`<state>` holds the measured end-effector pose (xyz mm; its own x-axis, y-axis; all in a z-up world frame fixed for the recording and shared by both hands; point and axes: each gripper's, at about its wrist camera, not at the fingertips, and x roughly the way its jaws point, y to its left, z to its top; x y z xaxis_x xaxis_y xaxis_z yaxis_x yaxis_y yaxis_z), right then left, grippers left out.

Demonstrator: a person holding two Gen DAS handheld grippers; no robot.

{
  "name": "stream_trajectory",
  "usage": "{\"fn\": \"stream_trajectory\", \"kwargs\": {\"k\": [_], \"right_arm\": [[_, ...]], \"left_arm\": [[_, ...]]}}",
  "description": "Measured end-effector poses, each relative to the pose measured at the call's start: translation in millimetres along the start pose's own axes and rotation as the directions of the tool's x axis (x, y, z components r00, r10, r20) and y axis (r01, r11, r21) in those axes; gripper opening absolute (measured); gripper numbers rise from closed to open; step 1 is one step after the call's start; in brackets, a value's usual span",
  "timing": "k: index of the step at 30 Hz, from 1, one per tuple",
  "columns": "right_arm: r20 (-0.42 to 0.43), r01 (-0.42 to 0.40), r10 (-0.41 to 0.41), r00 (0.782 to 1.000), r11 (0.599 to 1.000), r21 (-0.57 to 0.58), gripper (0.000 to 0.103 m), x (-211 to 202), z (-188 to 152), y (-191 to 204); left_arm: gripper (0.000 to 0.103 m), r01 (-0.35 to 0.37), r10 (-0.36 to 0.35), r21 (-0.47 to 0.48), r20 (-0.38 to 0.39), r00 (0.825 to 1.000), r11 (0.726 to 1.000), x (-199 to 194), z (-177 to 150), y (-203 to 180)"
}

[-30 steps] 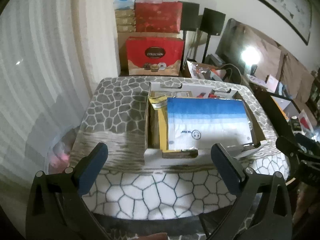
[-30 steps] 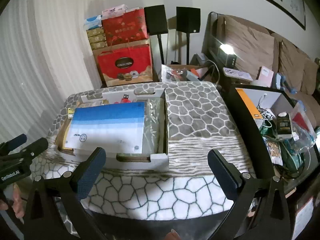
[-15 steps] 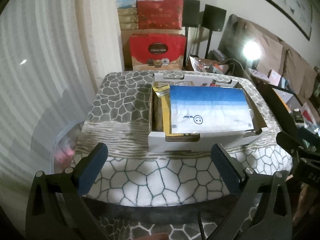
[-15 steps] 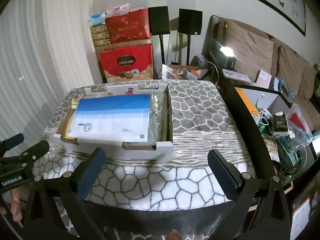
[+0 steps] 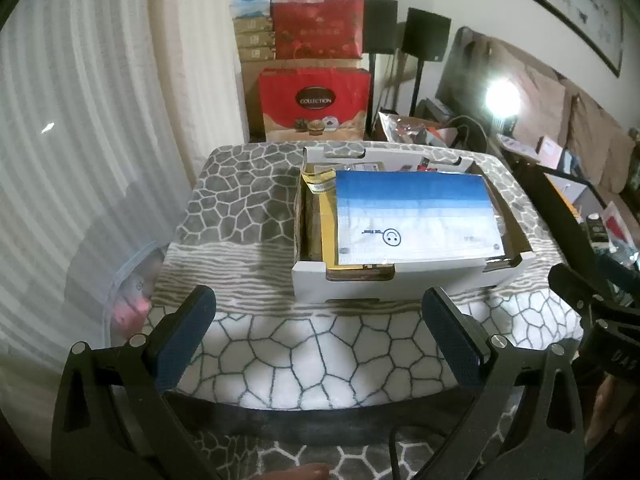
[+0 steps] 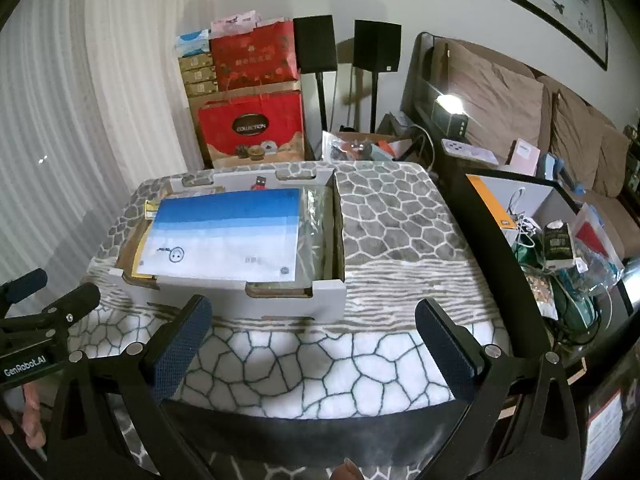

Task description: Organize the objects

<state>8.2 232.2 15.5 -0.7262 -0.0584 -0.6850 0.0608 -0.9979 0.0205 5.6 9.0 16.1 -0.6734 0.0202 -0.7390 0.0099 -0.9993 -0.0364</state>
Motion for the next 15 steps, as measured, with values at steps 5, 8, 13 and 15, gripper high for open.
{"fn": "stream_trajectory", "kwargs": {"k": [5,8,13,15], "right_arm": [[-0.004,0.000,0.000,1.000,1.000,0.003,0.102,1.9,-0.3,1.0],[-0.006,-0.001,0.001,1.000,1.000,0.005,0.102,3.1,0.2,1.6],[-0.005,0.001,-0.001,1.000,1.000,0.005,0.102,3.1,-0.1,1.8],[-0.006,0.001,-0.001,1.000,1.000,0.006,0.102,3.1,0.0,2.2]], "left_arm": [[0.103,0.004,-0.004,-0.006,-0.001,1.000,1.000,0.3,0.8,1.4],[0.103,0.004,-0.004,-0.006,-0.003,1.000,1.000,0.6,1.1,1.4],[0.103,0.006,-0.006,-0.004,-0.007,1.000,1.000,2.0,1.0,0.7],[0.103,0.005,-0.005,-0.004,-0.007,1.000,1.000,2.8,1.0,0.4]]}}
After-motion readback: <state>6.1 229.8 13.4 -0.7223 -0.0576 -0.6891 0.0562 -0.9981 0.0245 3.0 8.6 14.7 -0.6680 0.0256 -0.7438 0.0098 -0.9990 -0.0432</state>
